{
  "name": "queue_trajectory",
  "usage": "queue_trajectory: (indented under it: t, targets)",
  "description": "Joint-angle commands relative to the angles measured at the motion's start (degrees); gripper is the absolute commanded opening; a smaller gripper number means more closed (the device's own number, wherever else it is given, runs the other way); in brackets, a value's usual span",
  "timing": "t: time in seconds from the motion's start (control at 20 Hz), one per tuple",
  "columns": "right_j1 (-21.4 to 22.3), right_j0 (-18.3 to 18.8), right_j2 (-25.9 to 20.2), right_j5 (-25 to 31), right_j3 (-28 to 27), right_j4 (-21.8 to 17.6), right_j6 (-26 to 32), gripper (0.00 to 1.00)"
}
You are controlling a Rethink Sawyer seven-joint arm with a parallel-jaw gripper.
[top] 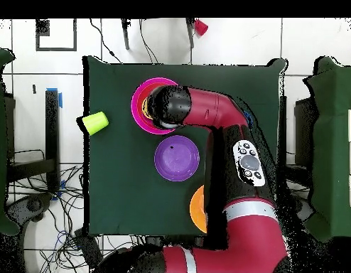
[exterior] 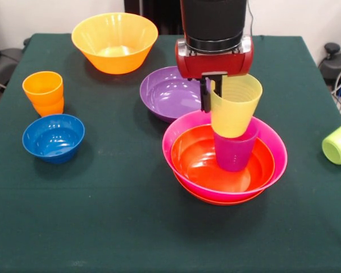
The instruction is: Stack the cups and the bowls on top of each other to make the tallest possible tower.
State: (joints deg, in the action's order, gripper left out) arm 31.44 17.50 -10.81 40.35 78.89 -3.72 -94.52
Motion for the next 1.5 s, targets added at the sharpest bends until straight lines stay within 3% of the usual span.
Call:
queue_trajectory:
  t: [0.05, 0.6, 1.5]
  targets:
    - [-1.16, 0.27, -5.40, -3.88, 0.91, -3.52, 2.87, 0.00]
    - [-0.41, 0.77, -6.55, -4.26, 3.12, -2.00, 1.29, 0.00]
    - [-1.30, -0.41, -5.08, 0.42, -0.95, -2.75, 1.62, 0.00]
